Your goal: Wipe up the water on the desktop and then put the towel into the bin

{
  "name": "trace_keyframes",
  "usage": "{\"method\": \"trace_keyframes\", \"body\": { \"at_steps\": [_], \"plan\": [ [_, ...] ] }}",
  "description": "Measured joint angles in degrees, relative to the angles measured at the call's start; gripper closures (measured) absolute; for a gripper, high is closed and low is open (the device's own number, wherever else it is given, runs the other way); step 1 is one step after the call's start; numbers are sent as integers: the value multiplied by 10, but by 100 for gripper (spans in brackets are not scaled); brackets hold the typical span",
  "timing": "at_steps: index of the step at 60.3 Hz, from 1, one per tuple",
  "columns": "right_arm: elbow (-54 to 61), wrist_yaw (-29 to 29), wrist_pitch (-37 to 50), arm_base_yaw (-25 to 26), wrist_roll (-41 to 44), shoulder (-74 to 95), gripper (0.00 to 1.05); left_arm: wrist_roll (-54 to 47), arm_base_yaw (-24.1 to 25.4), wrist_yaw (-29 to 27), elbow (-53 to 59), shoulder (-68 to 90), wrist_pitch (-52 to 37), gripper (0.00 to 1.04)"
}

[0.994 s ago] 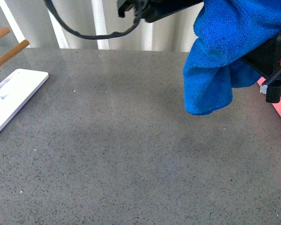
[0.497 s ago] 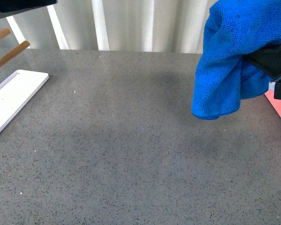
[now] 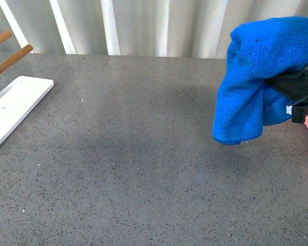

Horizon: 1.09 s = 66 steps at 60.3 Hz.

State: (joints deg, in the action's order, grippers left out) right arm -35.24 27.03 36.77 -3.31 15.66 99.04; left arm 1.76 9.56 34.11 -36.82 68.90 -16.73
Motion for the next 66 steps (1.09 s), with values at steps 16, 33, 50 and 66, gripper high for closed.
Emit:
{"method": "trace_keyframes", "body": {
  "at_steps": [16,33,50,66],
  "plan": [
    [-7,-19,-16,-3,0,0,101,-10,-23,-273,169,-102,-225,60],
    [-52,-72,-111,-3,-3,7,101,-14,-52,-298,256,-182,-226,101],
    [-128,-102,-233,-5,-43,30,101,-14,-95,-340,312,-279,-183,101],
    [-184,-93,-299,-10,-66,47,101,-15,-95,-340,337,-353,-134,101]
  ]
}}
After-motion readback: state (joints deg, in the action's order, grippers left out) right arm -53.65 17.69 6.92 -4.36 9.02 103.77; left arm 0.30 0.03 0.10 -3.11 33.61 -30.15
